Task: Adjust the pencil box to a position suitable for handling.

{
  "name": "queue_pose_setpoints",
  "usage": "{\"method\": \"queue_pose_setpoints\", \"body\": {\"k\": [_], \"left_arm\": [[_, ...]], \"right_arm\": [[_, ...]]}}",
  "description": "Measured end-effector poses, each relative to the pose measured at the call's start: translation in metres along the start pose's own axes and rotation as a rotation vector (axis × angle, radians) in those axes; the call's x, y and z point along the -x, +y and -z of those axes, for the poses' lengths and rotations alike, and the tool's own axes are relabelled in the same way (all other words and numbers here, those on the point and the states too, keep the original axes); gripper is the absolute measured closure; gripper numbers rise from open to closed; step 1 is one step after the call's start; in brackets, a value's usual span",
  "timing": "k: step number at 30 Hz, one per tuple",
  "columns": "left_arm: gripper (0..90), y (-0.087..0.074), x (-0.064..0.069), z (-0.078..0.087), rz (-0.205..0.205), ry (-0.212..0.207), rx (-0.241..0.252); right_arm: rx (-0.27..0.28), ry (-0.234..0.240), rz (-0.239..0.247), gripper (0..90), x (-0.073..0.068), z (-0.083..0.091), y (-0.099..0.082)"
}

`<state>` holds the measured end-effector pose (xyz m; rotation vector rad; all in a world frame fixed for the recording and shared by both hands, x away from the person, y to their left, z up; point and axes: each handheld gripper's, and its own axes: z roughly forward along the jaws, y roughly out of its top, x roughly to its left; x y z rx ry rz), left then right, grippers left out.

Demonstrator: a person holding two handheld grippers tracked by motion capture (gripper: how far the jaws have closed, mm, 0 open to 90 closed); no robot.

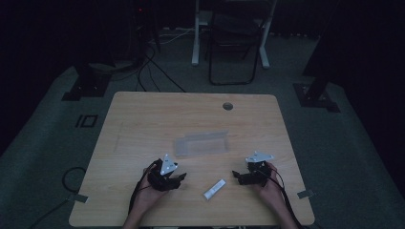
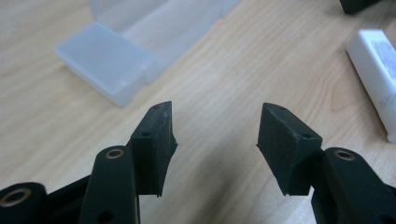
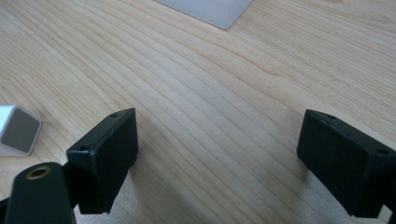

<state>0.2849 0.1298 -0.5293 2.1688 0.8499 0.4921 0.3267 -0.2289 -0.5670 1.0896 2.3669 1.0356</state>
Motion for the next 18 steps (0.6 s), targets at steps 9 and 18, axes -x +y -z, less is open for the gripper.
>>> {"method": "queue_pose_setpoints", "body": {"k": [9,18], "left_arm": [[44.2,0.021,-0.011,0.007,-0.032,0.045,0.036],[46.3,0.044,-0.02,-0.006,-0.05,0.078,0.037]], "right_arm": [[0.0,0.0,0.0,12.6,0.0,0.0,0.0],[0.0,0.0,-0.001,12.6,0.0,0.0,0.0]]}}
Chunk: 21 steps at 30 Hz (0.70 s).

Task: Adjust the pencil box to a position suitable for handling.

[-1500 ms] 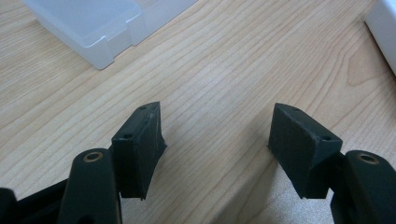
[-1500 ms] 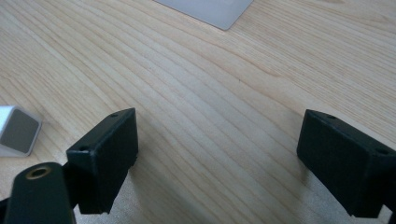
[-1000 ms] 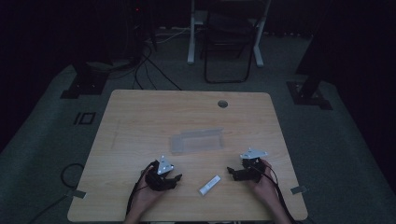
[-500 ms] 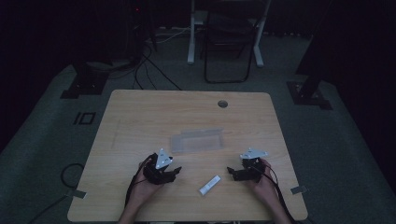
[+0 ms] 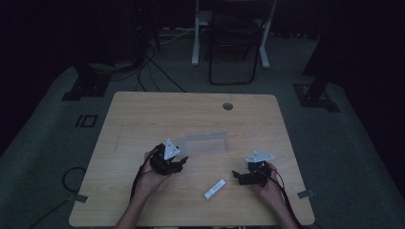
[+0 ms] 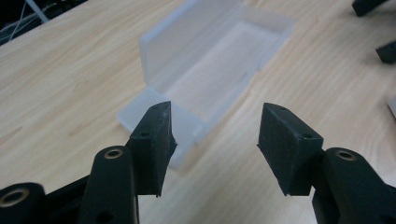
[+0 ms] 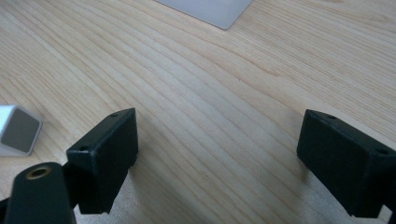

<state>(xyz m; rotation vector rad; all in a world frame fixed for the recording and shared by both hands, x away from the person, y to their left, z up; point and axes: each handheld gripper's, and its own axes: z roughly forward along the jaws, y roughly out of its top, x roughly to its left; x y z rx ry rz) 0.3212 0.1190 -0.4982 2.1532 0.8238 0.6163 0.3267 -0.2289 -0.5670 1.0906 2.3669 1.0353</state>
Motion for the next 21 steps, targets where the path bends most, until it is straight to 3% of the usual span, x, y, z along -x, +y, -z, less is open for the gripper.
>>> {"method": "queue_pose_setpoints", "body": {"k": [6,13,21], "left_arm": [[49.8,0.011,-0.013,-0.01,0.028,0.015,0.02],[52.5,0.024,-0.03,-0.027,0.04,0.02,-0.005],[52.5,0.035,-0.042,-0.051,0.03,0.032,-0.049]], "right_arm": [[0.0,0.0,0.0,12.6,0.0,0.0,0.0],[0.0,0.0,-0.001,12.6,0.0,0.0,0.0],[0.0,0.0,0.002,12.6,0.0,0.0,0.0]]}}
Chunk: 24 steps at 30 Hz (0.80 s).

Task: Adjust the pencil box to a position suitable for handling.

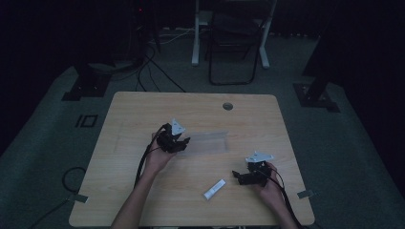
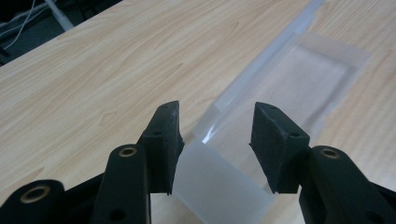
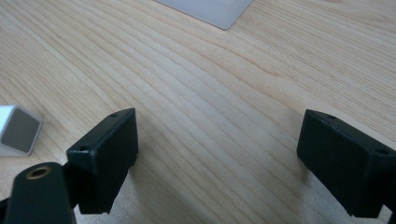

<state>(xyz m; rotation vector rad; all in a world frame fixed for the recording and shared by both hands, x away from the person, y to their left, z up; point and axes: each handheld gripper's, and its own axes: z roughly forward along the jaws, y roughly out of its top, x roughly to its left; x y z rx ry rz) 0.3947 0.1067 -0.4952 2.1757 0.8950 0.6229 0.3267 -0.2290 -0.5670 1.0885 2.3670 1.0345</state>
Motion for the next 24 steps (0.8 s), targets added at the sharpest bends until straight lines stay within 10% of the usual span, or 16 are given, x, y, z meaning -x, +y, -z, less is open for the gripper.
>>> {"method": "queue_pose_setpoints", "body": {"k": [24], "left_arm": [[82.1,0.001,0.008,-0.016,-0.148,0.032,-0.039]], "right_arm": [[-0.002,0.001,0.0,12.6,0.0,0.0,0.0]]}}
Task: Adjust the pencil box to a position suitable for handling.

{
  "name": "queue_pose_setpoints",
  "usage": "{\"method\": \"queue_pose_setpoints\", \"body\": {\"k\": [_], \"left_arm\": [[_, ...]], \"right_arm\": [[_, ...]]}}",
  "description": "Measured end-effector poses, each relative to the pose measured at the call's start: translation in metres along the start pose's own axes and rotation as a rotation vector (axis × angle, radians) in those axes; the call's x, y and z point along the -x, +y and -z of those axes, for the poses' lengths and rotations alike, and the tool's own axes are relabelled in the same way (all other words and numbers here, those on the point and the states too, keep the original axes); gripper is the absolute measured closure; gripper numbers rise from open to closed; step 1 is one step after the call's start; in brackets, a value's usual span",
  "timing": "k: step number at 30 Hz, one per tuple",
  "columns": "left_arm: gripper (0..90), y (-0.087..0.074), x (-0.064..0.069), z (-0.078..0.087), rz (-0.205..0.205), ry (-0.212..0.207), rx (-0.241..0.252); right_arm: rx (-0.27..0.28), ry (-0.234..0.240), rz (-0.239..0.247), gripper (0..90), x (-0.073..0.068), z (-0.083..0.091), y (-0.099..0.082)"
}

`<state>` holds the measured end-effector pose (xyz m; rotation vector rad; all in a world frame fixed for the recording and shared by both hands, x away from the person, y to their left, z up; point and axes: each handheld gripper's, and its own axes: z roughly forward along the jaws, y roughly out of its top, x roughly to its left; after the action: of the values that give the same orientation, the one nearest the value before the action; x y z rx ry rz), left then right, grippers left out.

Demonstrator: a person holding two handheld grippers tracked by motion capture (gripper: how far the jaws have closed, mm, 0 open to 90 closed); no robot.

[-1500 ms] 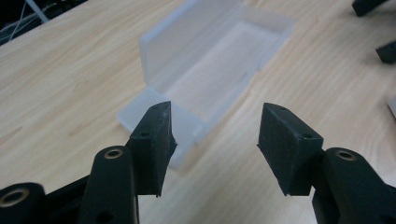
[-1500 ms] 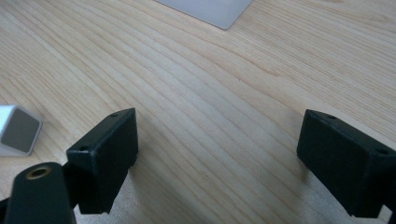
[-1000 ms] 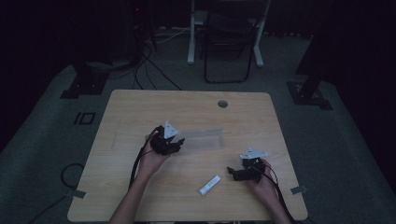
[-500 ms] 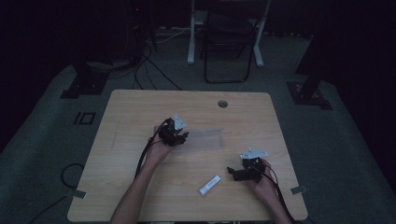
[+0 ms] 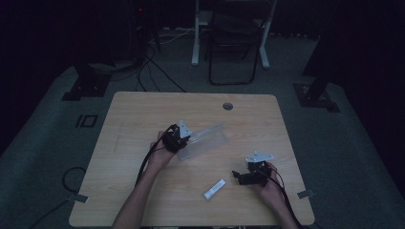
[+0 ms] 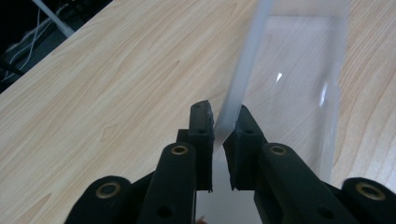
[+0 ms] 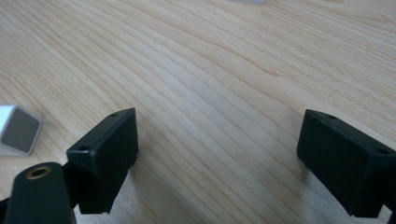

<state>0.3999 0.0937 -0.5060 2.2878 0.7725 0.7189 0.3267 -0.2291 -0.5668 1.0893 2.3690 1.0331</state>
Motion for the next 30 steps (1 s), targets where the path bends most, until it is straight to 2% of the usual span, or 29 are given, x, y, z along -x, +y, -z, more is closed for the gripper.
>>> {"method": "queue_pose_setpoints", "body": {"k": [5,13,18,25,29,30], "left_arm": [[83.1,-0.011,-0.003,0.009,-0.003,0.022,-0.002],[83.3,-0.03,-0.004,0.027,0.003,0.032,0.006],[83.5,-0.042,-0.001,0.04,-0.019,0.057,0.006],[83.4,-0.064,0.003,0.062,0.003,0.084,0.022],[83.3,-0.068,0.003,0.066,0.013,0.082,0.026],[82.9,-0.076,0.003,0.074,0.021,0.078,0.027]], "right_arm": [[0.001,0.0,-0.002,12.6,0.0,0.0,0.0],[0.002,0.0,-0.001,12.6,0.0,0.0,0.0],[0.002,0.0,0.0,12.6,0.0,0.0,0.0],[0.002,0.0,0.0,12.6,0.0,0.0,0.0],[0.002,0.0,0.0,12.6,0.0,0.0,0.0],[0.002,0.0,0.0,12.6,0.0,0.0,0.0]]}}
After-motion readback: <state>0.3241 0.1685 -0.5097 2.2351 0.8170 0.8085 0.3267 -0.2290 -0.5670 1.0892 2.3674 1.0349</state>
